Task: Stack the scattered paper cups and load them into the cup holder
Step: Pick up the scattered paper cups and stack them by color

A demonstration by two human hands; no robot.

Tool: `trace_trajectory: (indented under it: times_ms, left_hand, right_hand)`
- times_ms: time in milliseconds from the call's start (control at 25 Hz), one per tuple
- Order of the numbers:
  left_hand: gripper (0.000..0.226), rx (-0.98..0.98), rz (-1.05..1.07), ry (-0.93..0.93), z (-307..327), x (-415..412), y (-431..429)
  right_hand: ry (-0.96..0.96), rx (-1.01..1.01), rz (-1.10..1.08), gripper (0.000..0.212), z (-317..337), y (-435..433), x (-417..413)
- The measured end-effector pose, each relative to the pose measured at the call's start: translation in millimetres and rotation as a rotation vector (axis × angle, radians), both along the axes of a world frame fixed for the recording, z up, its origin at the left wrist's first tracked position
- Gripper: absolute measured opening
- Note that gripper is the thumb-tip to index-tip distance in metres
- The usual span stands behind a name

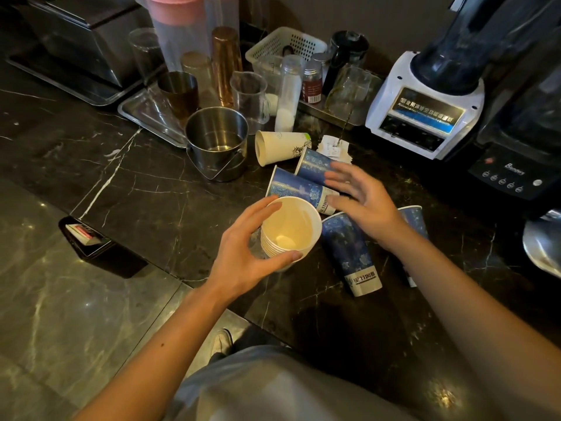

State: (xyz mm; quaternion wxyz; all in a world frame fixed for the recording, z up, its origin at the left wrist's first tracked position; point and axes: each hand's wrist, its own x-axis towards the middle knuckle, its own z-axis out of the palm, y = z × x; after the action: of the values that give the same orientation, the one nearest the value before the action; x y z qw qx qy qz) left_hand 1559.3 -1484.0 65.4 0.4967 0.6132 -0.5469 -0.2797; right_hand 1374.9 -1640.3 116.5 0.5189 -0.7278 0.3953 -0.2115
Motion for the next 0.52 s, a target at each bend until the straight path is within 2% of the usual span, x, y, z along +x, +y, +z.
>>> trace_trajectory:
  times_ms: [240,400,520]
  left_hand:
    - [0.086,0.004,0.069,0.092,10.8,8.5,1.4]
    - [0.088,0.012,0.16,0.059,14.2,29.4,6.9]
    - [0.089,0.049,0.244,0.108,9.8,35.9,11.3]
  right_hand:
    - [0.199,-0.105,-0.012,0.059,-18.9,-81.5,48.2]
    - [0.358,-0.269,0.107,0.067,-37.9,-126.5,104.3]
    - [0.526,-0.385,0.258,0.075,-50.4,-147.6,151.1]
